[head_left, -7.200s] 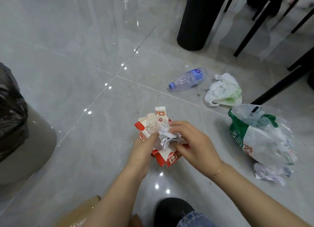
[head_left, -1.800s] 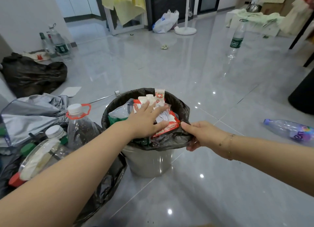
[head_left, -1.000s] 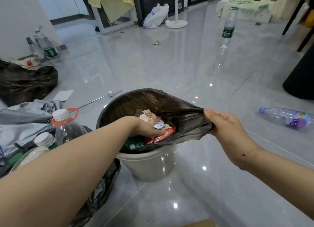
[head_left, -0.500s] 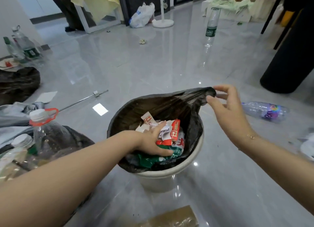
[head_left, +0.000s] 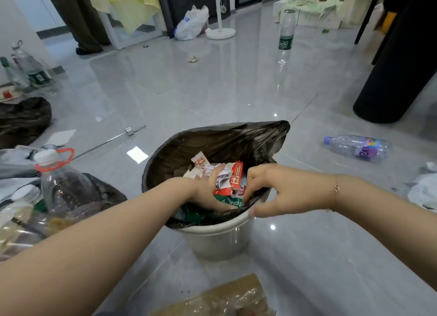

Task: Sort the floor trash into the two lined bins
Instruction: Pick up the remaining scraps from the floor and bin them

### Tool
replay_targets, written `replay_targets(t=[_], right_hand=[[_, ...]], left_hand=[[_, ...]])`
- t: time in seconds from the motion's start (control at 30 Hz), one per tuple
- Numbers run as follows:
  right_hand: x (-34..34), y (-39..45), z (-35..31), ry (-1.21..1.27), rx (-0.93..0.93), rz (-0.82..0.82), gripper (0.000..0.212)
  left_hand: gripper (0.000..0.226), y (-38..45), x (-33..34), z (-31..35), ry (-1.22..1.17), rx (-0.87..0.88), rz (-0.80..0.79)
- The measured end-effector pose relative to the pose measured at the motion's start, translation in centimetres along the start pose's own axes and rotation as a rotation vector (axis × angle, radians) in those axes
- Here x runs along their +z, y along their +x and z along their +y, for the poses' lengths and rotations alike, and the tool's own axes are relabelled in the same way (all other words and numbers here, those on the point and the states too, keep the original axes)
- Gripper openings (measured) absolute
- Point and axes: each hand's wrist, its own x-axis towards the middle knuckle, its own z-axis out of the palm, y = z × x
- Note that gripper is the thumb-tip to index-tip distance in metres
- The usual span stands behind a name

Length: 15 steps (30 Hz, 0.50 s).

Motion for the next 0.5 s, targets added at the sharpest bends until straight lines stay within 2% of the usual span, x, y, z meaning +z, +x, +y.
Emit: replay_targets(t=[0.1, 0.2, 0.27, 0.33, 0.43, 0.5], right_hand=[[0.4, 0.5, 0.0, 0.139, -0.022, -0.019, 0.024], [1.3, 0.3, 0.8, 0.263, -0.048, 0.153, 0.022], [2.1, -0.3, 0.7, 0.156, -0.110, 0.303, 0.022], [2.6, -1.2, 0.0, -0.033, -0.190, 0.481, 0.021], [3.4, -3.3, -0.7, -0.182, -0.300, 0.608, 0.021], [4.2, -4.9, -0.6, -0.177, -0.312, 0.680, 0.019]], left_hand=[[0.117, 0.3, -0.3, -0.4, -0.034, -0.007, -0.039], [0.108, 0.9, -0.1, -0.7, 0.011, -0.013, 0.020], [0.097, 1.4, 0.4, -0.7, 0.025, -0.038, 0.076], [0.097, 1.8, 0.8, -0.5, 0.046, -0.077, 0.122], [0.118, 1.4, 0.5, 0.2, 0.025, -0.132, -0.028], [0.130, 0.8, 0.2, 0.8, 0.041, -0.167, -0.084]])
